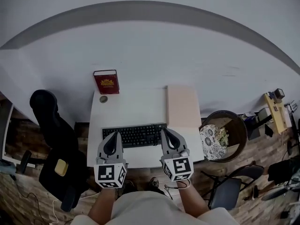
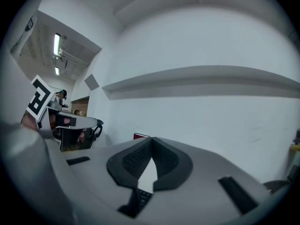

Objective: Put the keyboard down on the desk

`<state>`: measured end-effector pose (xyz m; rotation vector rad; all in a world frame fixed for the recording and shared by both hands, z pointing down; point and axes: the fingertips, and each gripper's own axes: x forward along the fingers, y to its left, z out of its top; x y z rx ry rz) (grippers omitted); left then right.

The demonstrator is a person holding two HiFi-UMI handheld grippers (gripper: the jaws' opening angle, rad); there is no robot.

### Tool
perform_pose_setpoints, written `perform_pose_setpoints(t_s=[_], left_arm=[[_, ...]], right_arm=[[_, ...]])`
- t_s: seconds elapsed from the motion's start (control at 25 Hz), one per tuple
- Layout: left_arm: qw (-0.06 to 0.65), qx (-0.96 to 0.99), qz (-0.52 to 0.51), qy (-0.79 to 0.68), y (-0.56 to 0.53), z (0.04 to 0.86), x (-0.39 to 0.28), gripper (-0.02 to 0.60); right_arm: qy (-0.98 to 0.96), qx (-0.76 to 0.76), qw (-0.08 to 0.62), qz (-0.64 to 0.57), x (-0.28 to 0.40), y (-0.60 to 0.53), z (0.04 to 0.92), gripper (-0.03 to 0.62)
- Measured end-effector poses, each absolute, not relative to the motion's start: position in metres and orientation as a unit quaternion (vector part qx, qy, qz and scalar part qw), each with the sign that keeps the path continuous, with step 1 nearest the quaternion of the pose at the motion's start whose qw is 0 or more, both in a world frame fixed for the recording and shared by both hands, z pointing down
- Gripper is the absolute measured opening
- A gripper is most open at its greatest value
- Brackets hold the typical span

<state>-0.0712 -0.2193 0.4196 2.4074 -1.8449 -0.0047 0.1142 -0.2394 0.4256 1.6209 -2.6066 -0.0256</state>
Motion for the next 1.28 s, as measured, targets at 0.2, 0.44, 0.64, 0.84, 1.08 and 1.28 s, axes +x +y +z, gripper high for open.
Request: perform_pose_setpoints(t_s=[0.2, 0.44, 0.64, 0.84, 1.08, 1.28], left_arm=[[0.043, 0.784, -0.014, -0.619, -0.208, 0.398, -0.077, 0.011], [0.027, 0.777, 0.000, -0.629, -0.209, 0.402, -0.085, 0.011], [0.025, 0.781, -0.001, -0.624, -0.207, 0.400, -0.084, 0.011], [0.026, 0.787, 0.005, -0.616, -0.202, 0.402, -0.077, 0.011], [0.029, 0.789, 0.010, -0.614, -0.200, 0.405, -0.075, 0.011], [0.028, 0.792, 0.009, -0.610, -0.198, 0.405, -0.073, 0.011]], right_arm=[[-0.847, 0.530, 0.026, -0.027, 0.130, -0.232, 0.396, 0.003], [-0.846, 0.533, 0.016, -0.025, 0.136, -0.236, 0.394, 0.003], [-0.846, 0.532, 0.024, -0.033, 0.132, -0.237, 0.397, 0.003], [-0.845, 0.533, 0.021, -0.024, 0.131, -0.233, 0.400, 0.003], [-0.844, 0.535, 0.021, -0.020, 0.129, -0.231, 0.403, 0.003], [-0.844, 0.535, 0.024, -0.022, 0.128, -0.228, 0.401, 0.002]])
